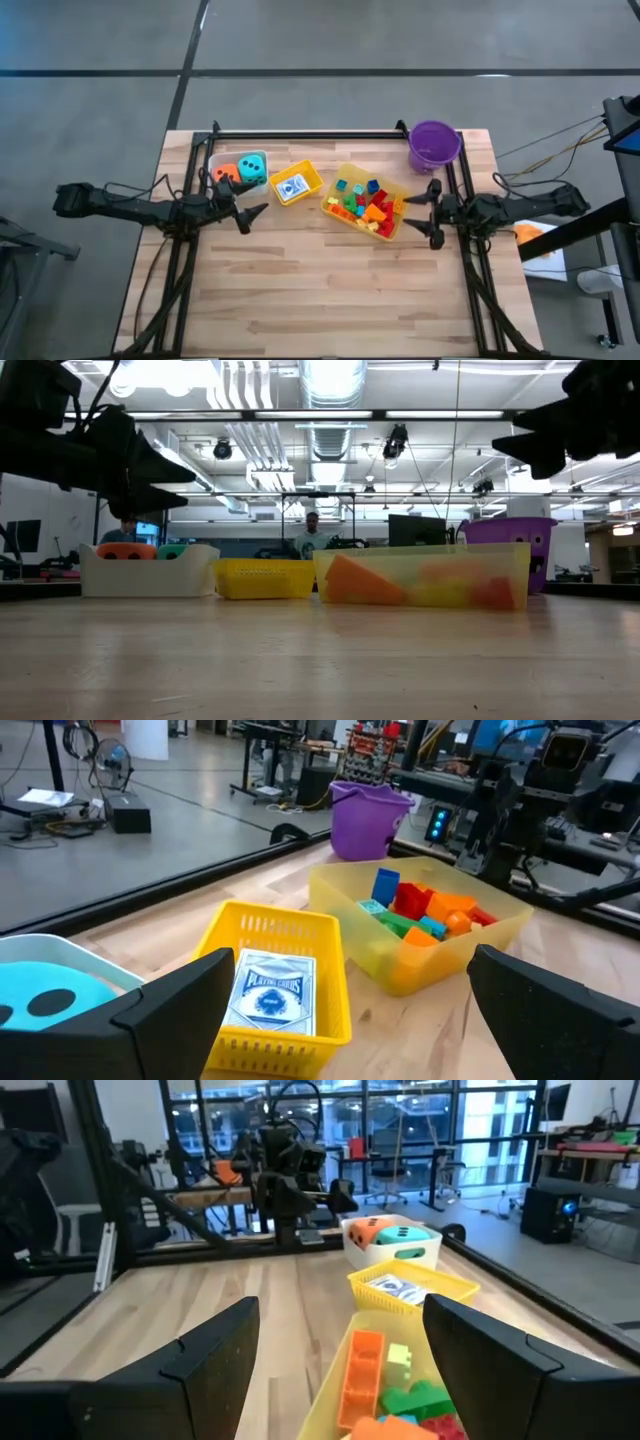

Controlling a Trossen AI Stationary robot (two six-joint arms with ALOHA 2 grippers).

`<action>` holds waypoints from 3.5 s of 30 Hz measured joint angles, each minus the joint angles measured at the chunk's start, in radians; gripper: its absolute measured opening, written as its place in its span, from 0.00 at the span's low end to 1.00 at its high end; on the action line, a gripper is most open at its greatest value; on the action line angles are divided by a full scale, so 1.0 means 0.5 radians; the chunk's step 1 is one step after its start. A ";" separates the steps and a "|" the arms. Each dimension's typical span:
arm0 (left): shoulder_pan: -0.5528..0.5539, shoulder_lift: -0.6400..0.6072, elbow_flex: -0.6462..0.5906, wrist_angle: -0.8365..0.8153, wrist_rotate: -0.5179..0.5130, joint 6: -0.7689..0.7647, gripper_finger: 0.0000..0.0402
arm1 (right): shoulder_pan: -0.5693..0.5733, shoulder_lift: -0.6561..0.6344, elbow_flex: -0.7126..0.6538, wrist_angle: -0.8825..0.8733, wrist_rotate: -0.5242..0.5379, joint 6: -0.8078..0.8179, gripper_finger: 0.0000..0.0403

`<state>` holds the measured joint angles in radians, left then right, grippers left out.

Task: Pick & Place Toys
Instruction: Return to Home Position

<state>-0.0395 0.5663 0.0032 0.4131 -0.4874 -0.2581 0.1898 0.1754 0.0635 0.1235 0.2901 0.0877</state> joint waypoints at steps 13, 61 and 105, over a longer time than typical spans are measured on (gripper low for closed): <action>0.000 0.000 -0.002 -0.106 -0.021 -0.007 0.99 | 0.000 -0.191 -0.111 -0.132 -0.164 -0.084 0.69; 0.000 0.000 -0.004 -0.686 -0.019 -0.008 0.99 | 0.000 -0.150 -0.110 -0.134 -0.159 -0.086 0.69; 0.000 0.000 -0.004 -0.686 -0.019 -0.008 0.99 | -0.001 -0.150 -0.110 -0.134 -0.160 -0.083 0.69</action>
<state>-0.0395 0.5663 0.0013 0.0704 -0.4969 -0.2623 0.1894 0.1005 0.0086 0.0566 0.2099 0.0461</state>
